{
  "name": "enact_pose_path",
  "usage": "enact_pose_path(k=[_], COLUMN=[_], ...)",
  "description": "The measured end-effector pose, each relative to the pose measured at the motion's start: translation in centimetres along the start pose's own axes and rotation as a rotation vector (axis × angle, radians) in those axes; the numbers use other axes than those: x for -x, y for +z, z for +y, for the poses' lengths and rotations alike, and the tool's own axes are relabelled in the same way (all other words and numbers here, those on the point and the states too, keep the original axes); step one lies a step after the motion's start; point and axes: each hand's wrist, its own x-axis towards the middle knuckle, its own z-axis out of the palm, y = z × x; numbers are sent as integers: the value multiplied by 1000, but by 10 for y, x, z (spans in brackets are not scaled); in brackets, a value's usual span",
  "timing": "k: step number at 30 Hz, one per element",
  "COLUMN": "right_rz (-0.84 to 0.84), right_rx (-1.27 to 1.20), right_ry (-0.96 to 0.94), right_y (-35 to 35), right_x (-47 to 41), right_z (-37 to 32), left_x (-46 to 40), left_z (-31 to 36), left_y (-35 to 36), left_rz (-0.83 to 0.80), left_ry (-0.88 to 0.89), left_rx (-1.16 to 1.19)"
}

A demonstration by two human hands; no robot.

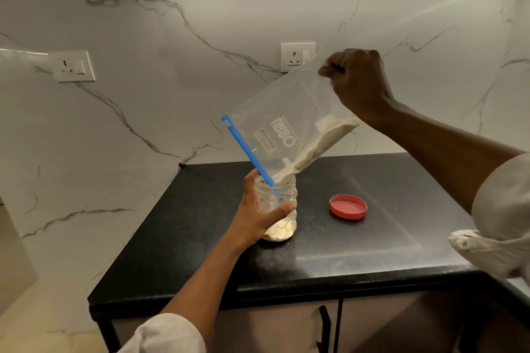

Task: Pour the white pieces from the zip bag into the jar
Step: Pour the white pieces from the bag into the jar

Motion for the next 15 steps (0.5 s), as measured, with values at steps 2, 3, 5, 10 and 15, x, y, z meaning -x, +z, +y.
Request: enact_pose_path(k=[2,3,5,10,15], right_rz=[-18,-30,-20,-27,18], right_rx=[2,6,4,-22,-22], right_ry=[4,1,12,19,17], right_y=[2,4,5,8,11], right_x=[1,2,2,-1,3], right_z=[0,0,1,3,4], left_x=[0,0,0,1,-1], left_z=[0,0,-1,1,-4], left_y=[-1,-1,-1,-2,-3], left_rz=[-4,-11,-24,-29,-15], left_ry=[-6,-9,-10,-15,-3], left_rx=[0,-5,-12,11,14])
